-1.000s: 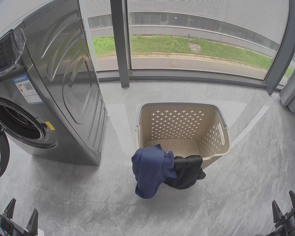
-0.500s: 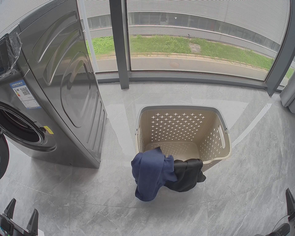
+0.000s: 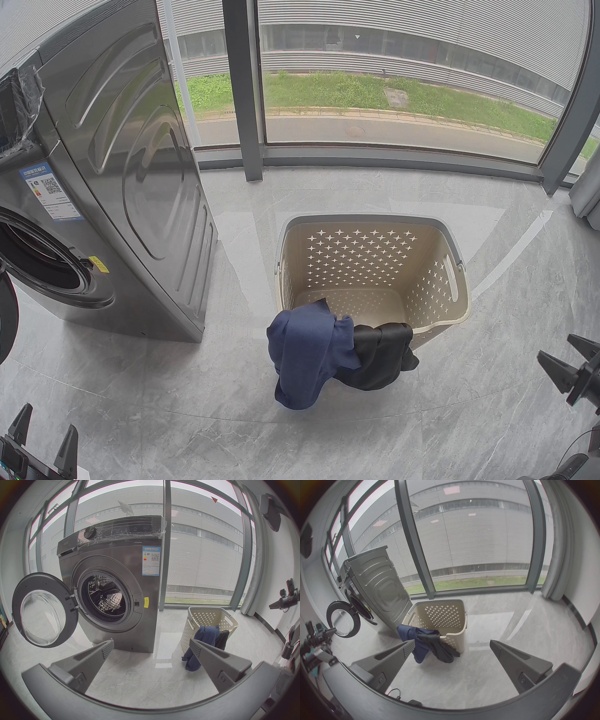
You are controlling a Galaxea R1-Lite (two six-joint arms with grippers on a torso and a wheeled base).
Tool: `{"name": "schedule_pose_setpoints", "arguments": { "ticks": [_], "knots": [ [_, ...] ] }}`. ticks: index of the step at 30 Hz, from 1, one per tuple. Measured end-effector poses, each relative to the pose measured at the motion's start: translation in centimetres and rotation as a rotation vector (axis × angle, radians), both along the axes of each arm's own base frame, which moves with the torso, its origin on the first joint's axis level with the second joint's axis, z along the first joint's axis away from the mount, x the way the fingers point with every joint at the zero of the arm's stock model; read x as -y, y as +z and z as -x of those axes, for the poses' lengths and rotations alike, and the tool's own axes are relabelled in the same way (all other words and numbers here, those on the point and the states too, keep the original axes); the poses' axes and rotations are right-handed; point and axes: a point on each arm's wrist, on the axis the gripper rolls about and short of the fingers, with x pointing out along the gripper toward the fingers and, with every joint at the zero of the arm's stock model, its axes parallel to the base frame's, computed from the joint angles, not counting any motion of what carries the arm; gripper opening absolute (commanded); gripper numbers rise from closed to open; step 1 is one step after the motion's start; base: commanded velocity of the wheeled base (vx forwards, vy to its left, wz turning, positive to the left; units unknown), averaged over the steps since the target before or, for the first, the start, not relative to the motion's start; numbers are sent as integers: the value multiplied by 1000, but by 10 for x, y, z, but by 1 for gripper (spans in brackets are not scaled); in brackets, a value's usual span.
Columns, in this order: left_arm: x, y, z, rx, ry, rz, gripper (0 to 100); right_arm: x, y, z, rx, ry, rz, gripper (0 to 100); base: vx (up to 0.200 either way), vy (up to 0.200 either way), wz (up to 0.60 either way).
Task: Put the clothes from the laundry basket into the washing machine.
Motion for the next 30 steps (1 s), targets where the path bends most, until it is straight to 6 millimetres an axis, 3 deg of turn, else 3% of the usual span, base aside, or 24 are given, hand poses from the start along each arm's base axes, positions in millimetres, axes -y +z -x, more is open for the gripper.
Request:
{"name": "schedule_pose_setpoints", "arguments": {
  "ticks": [9, 18, 23, 30],
  "knots": [
    [0, 0, 0, 0, 0, 1, 100, -35, -8, -71, -148, 68, -41, 100, 0, 0, 0],
    [0, 0, 0, 0, 0, 2, 100, -88, -42, -138, -241, 69, -6, 100, 0, 0, 0],
    [0, 0, 0, 0, -1, 2, 100, -116, -62, -161, -277, 94, 3, 100, 0, 0, 0],
    [0, 0, 0, 0, -1, 4, 100, -141, -83, -174, -321, 102, 31, 100, 0, 0, 0]
  ]
}}
